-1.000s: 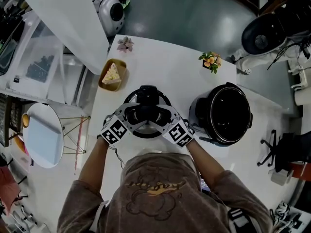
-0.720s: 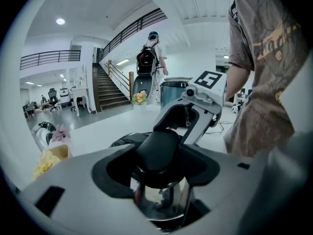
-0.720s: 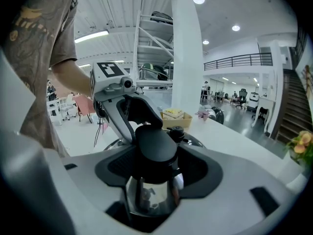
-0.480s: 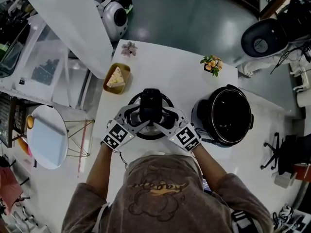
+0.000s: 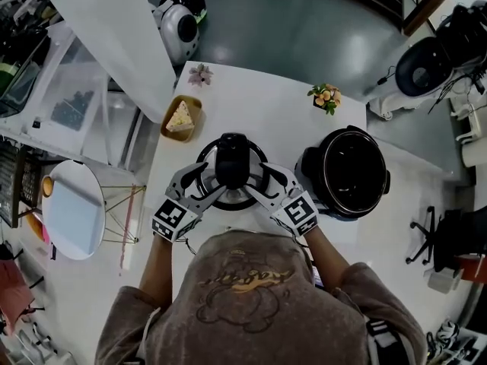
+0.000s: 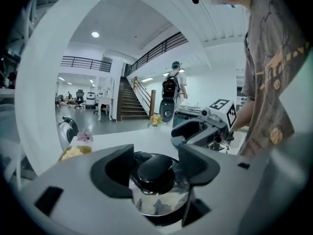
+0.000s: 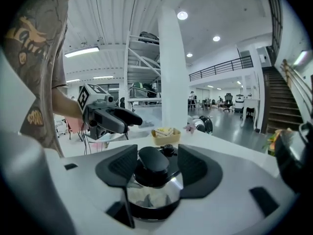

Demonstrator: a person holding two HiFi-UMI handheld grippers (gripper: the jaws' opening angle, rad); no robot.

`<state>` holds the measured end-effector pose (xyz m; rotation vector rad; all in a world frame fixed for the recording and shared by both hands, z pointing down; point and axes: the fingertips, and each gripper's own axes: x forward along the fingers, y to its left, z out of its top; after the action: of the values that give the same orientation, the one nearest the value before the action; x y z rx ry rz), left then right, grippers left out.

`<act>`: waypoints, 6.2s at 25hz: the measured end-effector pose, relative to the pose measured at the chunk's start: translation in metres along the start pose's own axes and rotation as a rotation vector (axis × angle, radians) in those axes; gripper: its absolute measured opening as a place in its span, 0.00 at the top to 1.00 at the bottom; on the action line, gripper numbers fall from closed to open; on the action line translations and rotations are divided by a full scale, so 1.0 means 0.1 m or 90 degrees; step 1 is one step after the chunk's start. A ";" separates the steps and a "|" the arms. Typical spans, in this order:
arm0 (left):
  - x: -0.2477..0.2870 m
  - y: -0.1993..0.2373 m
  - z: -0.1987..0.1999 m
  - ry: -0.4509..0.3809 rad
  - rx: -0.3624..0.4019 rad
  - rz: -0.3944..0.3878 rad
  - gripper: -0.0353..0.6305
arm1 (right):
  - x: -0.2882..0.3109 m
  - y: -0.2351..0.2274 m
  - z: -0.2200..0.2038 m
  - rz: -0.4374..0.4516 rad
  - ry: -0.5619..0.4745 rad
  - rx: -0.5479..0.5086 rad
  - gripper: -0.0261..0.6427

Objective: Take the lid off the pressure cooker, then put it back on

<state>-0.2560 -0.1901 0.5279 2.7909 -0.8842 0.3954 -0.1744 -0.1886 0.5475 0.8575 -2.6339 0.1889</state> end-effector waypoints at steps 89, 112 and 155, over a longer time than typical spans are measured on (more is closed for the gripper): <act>0.80 -0.71 1.72 0.030 0.161 -0.308 0.54 | -1.03 -0.60 1.30 -0.075 0.031 -0.008 0.58; 2.16 -2.33 2.08 0.050 0.246 -0.557 0.54 | -2.88 -1.35 0.66 -0.320 0.029 0.092 0.58; 2.49 -2.24 1.76 0.106 0.216 -0.569 0.54 | -2.74 -1.57 0.25 -0.291 0.020 0.151 0.57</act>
<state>0.1054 -0.1883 0.4164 3.0102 0.5301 0.6302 0.1168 -0.1726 0.4223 1.4922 -2.3378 0.3914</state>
